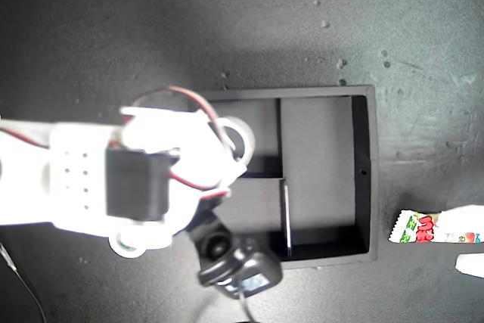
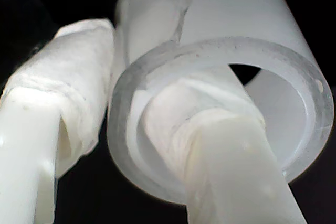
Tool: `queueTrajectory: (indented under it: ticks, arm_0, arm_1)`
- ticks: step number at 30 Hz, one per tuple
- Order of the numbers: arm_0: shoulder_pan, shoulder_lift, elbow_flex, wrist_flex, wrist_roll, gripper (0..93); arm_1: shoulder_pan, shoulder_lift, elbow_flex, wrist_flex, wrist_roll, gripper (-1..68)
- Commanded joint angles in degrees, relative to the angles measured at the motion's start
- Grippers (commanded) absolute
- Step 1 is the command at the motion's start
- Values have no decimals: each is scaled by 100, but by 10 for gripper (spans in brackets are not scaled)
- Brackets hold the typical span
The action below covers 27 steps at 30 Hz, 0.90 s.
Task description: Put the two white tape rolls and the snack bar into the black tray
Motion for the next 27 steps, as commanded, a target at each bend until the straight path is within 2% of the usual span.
queueTrajectory:
  ticks: [1, 7, 11, 14, 20, 24, 27]
  arm_0:
    - [-123, -773, -1600, 343, -9, 8]
    - [-105, -1028, -1626, 343, -158, 29]
    - [0, -870, -1389, 343, -290, 150]
    - [26, -650, -1178, 343, -352, 188]
    - [-202, 237, -773, 352, -334, 162]
    - [-422, 1679, 149, 352, -290, 143]
    - [-360, 2769, 817, 352, -396, 143]
  arm_1:
    - [-396, -9, 185, -79, 1151, 258]
    - [-853, 53, 712, -176, 1934, 267]
    - [-1011, 79, 1336, -483, 2399, 297]
    - [-1055, 97, 1951, -1081, 2575, 301]
    - [-1143, 97, 2971, -1837, 2751, 290]
    - [-1213, 97, 3393, -2127, 2848, 281]
    - [-1230, 97, 3709, -2487, 2909, 266]
